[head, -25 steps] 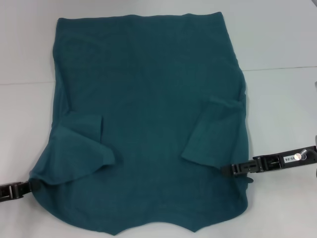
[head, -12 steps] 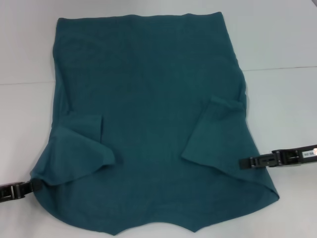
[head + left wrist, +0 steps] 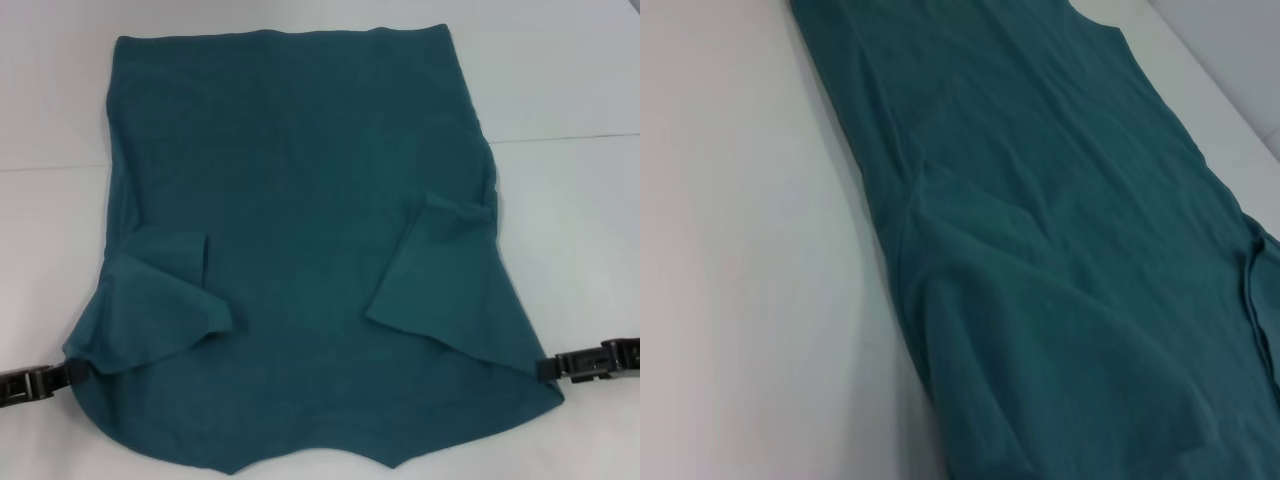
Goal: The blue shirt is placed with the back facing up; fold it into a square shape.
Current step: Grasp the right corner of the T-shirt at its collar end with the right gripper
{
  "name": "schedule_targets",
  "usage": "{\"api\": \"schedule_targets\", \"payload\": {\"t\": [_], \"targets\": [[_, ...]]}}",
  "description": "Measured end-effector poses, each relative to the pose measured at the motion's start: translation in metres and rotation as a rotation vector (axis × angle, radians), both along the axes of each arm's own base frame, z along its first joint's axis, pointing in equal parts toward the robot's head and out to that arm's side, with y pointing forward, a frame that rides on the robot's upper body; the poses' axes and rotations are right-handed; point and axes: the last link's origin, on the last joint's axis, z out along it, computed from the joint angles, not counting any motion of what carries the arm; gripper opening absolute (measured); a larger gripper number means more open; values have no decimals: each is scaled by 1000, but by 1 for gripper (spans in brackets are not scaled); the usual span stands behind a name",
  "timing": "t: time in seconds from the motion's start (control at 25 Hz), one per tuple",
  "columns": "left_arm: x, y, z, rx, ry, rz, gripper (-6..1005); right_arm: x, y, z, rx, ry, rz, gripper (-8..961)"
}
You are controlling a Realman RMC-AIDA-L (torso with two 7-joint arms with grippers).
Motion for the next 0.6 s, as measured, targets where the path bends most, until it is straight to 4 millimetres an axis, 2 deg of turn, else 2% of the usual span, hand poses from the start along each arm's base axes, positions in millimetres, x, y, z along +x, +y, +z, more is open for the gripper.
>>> {"api": "schedule_targets", "payload": {"t": [0.6], "targets": [[1,0,0,-1,-3,-2,14,3,-9,-6,-26,8,-16,837]]}}
